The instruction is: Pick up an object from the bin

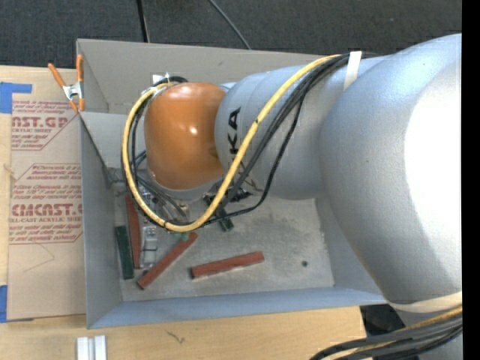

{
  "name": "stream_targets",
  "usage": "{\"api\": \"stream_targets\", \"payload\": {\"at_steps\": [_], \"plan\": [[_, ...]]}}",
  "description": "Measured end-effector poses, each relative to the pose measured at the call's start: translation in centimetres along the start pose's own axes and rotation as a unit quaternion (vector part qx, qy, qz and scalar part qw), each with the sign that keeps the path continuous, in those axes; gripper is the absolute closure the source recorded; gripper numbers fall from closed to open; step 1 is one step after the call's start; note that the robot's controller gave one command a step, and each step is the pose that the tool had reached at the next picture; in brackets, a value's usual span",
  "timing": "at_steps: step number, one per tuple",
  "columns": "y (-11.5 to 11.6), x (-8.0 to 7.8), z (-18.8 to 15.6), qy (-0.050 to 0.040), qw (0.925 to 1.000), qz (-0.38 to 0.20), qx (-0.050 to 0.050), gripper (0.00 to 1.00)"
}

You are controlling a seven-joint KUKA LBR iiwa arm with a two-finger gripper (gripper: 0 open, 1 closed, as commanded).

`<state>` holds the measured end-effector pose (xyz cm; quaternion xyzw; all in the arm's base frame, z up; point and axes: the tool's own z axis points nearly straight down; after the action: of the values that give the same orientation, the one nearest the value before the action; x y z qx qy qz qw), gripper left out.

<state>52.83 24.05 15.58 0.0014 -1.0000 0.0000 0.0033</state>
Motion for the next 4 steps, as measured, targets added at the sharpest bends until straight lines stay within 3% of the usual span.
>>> {"api": "stream_targets", "payload": {"at_steps": [1,2,3,4], "plan": [[-0.1,-0.2,-0.4,-0.0036,1.0000,0.001,-0.001,0.00],[-4.9,1.2,3.8,-0.0066,0.9946,-0.104,-0.001,0.00],[-8.0,1.5,5.0,-0.0011,0.9786,-0.206,0.001,0.00],[-6.4,-0.8,3.0,-0.0058,0.9701,-0.243,0.000,0.00]]}}
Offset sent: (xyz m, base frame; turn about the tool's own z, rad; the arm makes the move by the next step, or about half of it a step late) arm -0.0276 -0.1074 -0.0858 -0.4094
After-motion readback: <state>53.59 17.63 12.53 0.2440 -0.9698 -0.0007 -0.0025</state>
